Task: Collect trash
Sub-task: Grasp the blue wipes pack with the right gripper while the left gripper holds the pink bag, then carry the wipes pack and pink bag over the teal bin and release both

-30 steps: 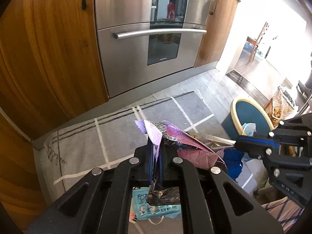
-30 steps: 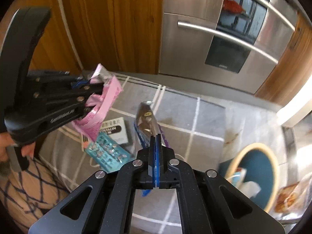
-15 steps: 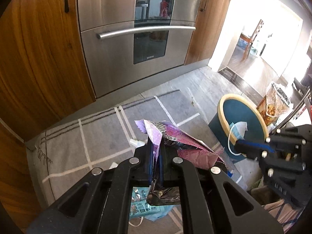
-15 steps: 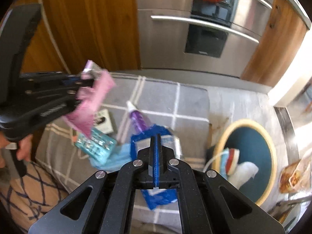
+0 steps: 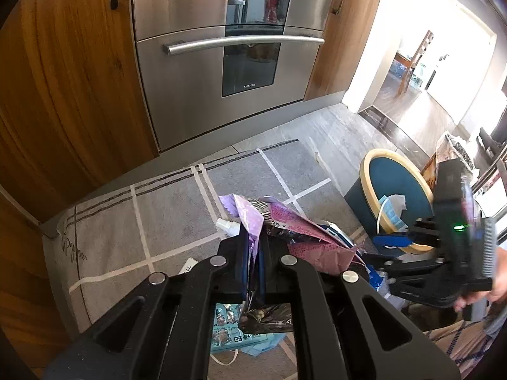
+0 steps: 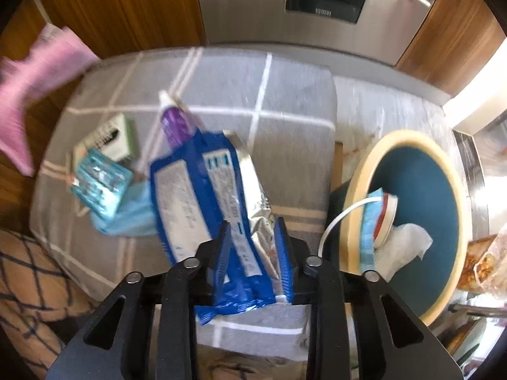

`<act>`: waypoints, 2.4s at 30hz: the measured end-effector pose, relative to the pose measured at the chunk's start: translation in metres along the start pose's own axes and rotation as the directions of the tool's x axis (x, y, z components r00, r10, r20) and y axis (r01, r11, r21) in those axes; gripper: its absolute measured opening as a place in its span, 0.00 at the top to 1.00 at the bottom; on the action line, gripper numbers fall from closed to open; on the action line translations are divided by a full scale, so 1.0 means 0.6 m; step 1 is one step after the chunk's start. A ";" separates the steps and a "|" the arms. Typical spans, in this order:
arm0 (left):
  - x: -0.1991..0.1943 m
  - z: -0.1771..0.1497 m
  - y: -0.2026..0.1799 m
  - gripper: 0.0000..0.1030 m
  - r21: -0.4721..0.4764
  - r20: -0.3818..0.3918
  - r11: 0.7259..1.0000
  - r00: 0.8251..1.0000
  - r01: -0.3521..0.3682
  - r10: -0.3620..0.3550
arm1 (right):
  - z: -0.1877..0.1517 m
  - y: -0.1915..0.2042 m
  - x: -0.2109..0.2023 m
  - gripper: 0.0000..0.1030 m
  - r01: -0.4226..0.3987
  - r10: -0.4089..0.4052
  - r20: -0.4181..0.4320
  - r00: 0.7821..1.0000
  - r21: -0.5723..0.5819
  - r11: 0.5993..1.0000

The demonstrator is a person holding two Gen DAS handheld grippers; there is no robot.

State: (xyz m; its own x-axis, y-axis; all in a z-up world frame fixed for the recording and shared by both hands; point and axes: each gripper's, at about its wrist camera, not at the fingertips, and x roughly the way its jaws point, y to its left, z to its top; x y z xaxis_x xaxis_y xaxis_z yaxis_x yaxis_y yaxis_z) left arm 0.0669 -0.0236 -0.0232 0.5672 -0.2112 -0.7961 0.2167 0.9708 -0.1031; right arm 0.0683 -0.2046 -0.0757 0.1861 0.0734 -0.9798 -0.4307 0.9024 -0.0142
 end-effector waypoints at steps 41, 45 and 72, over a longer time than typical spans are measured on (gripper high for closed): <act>0.003 0.026 -0.168 0.96 0.117 0.030 0.976 0.982 0.183 -0.187 | -0.054 -0.189 -0.211 0.92 0.213 -0.280 0.228 0.932 0.281 0.936; 0.037 0.023 -0.237 0.96 0.191 -0.023 0.955 0.974 0.226 -0.226 | -0.070 -0.250 -0.200 0.92 0.274 -0.349 0.183 0.919 0.341 0.899; 0.236 0.044 -0.398 0.50 0.266 -0.161 0.927 0.961 0.263 -0.227 | -0.121 -0.366 -0.104 0.85 0.146 -0.199 0.038 0.979 0.546 0.825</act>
State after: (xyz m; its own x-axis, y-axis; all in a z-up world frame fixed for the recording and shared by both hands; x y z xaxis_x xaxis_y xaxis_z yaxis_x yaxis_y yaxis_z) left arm 0.1164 -0.2885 -0.0953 0.3678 -0.4045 -0.8373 0.5614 0.8144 -0.1468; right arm 0.0873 -0.4379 -0.0261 0.3019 -0.0915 -0.9489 0.1547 0.9869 -0.0459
